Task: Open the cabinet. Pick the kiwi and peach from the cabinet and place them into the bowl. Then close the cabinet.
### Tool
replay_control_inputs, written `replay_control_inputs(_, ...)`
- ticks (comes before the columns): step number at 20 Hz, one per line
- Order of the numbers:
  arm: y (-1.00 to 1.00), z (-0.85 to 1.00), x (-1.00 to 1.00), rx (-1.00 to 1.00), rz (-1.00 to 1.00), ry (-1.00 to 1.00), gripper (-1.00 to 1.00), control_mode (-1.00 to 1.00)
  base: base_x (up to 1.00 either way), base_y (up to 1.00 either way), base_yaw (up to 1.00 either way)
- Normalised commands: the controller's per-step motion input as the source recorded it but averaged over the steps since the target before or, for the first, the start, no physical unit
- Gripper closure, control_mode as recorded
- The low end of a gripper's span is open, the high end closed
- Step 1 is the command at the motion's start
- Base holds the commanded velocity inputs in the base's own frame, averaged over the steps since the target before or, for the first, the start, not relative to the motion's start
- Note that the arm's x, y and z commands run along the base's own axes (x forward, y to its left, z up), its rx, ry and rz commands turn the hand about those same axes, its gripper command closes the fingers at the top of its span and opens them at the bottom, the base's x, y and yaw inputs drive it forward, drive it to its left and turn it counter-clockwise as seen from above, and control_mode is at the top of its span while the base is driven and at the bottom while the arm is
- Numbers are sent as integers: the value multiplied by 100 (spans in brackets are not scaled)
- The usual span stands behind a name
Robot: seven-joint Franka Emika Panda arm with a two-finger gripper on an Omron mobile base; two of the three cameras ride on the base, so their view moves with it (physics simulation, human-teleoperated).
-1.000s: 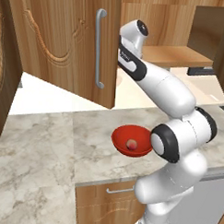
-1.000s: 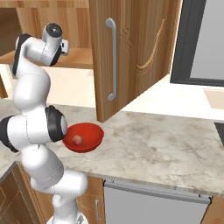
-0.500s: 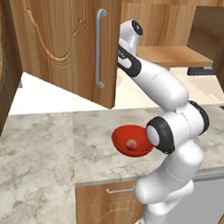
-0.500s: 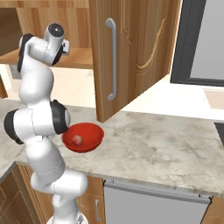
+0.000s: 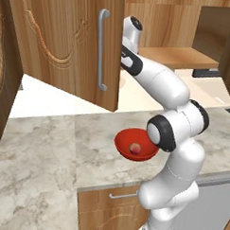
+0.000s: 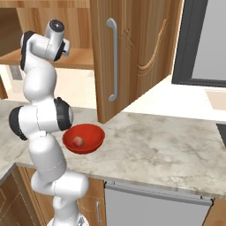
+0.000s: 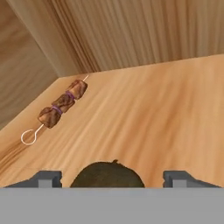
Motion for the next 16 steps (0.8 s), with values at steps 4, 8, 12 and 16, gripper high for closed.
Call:
replay_control_inputs(4, 4, -16, 0, 0, 0, 1, 100, -100, 0, 0, 0)
replay_control_inputs(8, 0, -29, 0, 0, 0, 0, 100, -100, 0, 0, 0)
replay_control_inputs(12, 0, -36, 0, -4, 0, -1, 100, -100, 0, 0, 0)
replay_control_inputs(16, -1, -10, 0, -8, 0, -1, 100, -100, 0, 0, 0)
